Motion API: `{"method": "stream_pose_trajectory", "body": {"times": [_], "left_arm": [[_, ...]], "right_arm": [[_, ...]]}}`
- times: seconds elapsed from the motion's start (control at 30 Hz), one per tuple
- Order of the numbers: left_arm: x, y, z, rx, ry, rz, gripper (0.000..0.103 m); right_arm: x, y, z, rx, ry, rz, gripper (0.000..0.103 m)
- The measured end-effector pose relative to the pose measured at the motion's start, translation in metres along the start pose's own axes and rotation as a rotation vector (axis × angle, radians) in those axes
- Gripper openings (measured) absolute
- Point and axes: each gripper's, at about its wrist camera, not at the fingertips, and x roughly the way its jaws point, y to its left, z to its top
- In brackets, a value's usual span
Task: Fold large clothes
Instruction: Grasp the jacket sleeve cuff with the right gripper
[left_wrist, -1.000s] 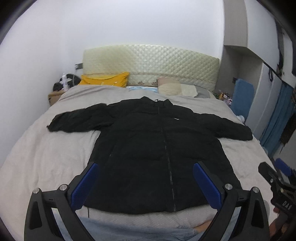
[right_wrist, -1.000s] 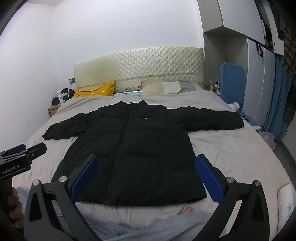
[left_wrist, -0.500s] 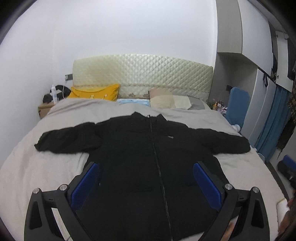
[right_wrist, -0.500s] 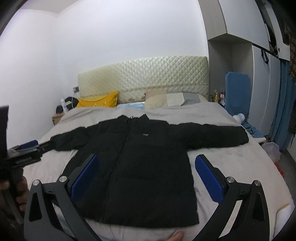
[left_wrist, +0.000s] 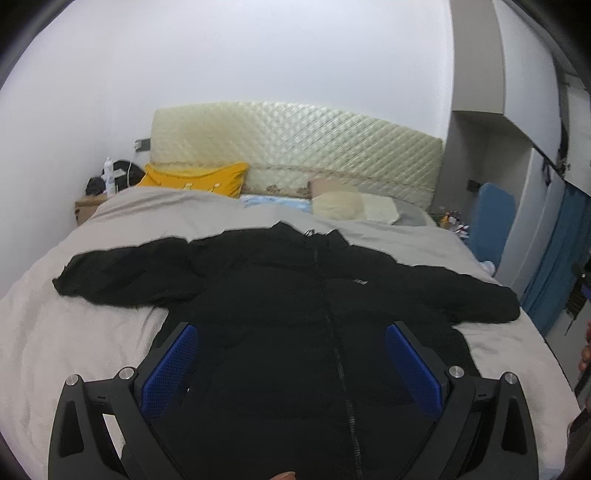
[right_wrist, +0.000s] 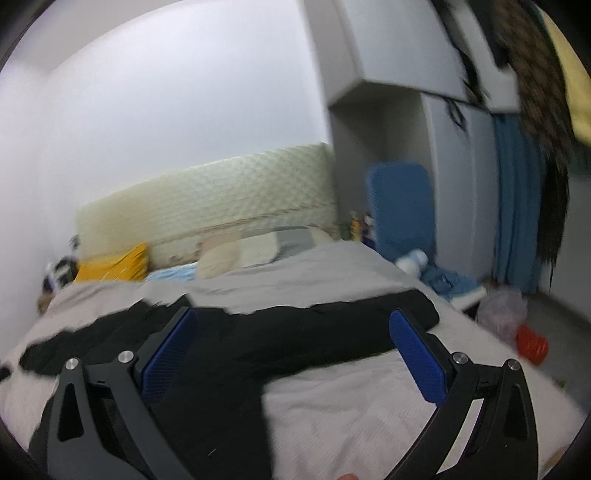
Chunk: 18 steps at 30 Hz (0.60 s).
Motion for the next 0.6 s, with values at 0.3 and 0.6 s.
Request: {"method": "stream_pose_trajectory", "body": {"times": [0.3,0.6], "left_arm": [[0.051,0.017,-0.024,-0.009,0.072,0.041,0.103],[0.088,0.027,-0.03,-0.041,0.09,0.062,0.103]], "right_arm": [[0.166,-0.153,-0.062,0.414,0.228,-0.008,0.103],[0.263,-0.233,-0.102,0.7,0.251,-0.073,0.099]]}}
